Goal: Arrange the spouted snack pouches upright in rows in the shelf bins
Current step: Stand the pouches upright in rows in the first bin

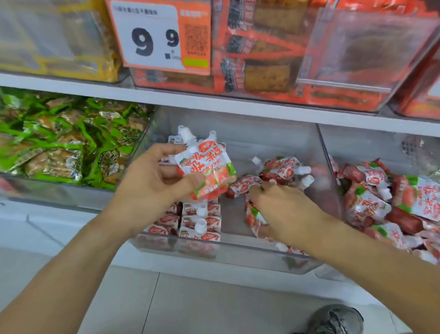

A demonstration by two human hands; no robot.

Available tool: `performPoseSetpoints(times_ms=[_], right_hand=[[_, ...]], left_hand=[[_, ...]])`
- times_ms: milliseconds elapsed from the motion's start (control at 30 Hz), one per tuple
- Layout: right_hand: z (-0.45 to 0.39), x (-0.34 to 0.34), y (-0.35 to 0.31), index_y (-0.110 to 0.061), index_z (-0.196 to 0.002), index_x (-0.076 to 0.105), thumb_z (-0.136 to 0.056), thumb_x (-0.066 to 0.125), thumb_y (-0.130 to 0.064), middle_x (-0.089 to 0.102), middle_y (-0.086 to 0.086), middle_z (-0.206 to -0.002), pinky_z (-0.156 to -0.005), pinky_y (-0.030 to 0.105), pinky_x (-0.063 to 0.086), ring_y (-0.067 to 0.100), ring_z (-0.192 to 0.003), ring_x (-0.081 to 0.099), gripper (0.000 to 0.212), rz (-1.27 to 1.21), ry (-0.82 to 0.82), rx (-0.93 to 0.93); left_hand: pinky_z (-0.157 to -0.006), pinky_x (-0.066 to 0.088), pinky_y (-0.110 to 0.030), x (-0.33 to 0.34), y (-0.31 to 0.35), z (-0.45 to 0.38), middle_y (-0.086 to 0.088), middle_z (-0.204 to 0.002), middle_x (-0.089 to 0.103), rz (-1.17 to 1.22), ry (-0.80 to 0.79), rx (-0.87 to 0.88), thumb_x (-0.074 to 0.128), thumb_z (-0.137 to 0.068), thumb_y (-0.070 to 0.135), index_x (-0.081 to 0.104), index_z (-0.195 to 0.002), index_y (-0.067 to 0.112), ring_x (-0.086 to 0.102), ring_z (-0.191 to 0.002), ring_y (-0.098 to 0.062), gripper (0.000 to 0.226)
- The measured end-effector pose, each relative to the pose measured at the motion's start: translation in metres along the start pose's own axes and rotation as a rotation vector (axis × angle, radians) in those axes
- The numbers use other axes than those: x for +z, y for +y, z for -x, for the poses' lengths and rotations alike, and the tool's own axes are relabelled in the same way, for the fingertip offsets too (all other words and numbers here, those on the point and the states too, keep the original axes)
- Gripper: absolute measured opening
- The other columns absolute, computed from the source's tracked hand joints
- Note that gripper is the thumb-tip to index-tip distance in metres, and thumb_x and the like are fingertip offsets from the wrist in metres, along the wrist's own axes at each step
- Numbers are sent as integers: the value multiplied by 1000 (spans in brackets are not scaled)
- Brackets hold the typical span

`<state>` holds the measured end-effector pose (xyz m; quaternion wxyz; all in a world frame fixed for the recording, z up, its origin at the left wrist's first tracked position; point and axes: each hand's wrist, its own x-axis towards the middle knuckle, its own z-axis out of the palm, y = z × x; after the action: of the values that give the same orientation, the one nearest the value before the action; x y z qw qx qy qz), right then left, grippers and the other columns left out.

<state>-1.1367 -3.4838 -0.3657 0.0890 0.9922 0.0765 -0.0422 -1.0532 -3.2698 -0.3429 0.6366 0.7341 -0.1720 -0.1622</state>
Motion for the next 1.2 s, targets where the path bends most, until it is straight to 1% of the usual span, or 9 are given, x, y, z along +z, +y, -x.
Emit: performPoseSetpoints(times_ms=[267,433,533,700,800,900,967,1067,1200], right_hand=[[6,-12,16,-36,-108,73,-76,72,-11,51,-29,-88,-79,4,33,-8,-89,48,40,-555,-69,-164],[0,-3,18,-32,-124,58,-83,76,-28,64,-16,-111,-83,21,52,-1,-96,62,45,-768,-374,-46],[-1,5,22,-21,-104,62,-87,65,-52,60,-14,-84,-71,27,46,3,-75,56,36,-631,-353,-5],[12,12,6,-33,-116,66,-97,54,-46,67,-25,-105,-86,16,47,-8,-95,60,26,-793,-293,-100],[16,4,7,-27,-106,65,-94,41,-65,67,-16,-93,-84,29,50,2,-85,62,46,-847,-330,-108],[23,0,8,-36,-135,45,-78,34,-80,57,-21,-125,-103,28,43,-2,-113,54,73,-871,-481,-24],[27,1,9,-36,-151,23,-78,42,-74,49,-19,-141,-103,19,41,-4,-123,49,84,-949,-551,4],[30,8,11,-32,-154,6,-93,56,-46,57,-12,-137,-78,1,42,-11,-111,56,80,-1191,-539,43],[24,19,-1,-40,-142,32,-86,69,-41,64,-21,-119,-90,15,49,-12,-104,59,67,-1389,-289,209]], left_hand=[[-67,59,-27,-1,0,3,1,-91,77,-38,-43,69,70,-84,3,68,-106,19,74,-84,-16,28],[-70,60,-31,1,-2,0,3,-93,77,-34,-27,61,71,-84,8,68,-108,21,73,-87,-16,28],[-71,60,-31,0,-3,2,3,-94,77,-30,-36,71,71,-83,9,68,-108,21,73,-88,-16,28],[-74,58,-24,1,-2,13,7,-94,76,-19,-8,178,71,-76,18,66,-110,17,72,-89,-10,34],[-62,51,-10,5,-4,15,16,-72,73,-17,16,192,69,-80,4,62,-100,19,69,-70,2,27],[-69,54,-17,13,-6,14,5,-90,75,-13,-38,160,70,-82,-3,61,-107,7,71,-79,-7,28],[-82,58,-29,21,-9,10,0,-102,74,-25,-80,140,75,-81,2,61,-112,8,71,-95,-15,35],[-86,57,-39,36,-9,0,-1,-103,74,-86,-121,147,77,-80,8,62,-110,7,70,-97,-16,33],[-82,52,-19,48,-5,-21,10,-100,73,-376,-203,237,81,-77,25,63,-102,19,67,-95,1,32]])
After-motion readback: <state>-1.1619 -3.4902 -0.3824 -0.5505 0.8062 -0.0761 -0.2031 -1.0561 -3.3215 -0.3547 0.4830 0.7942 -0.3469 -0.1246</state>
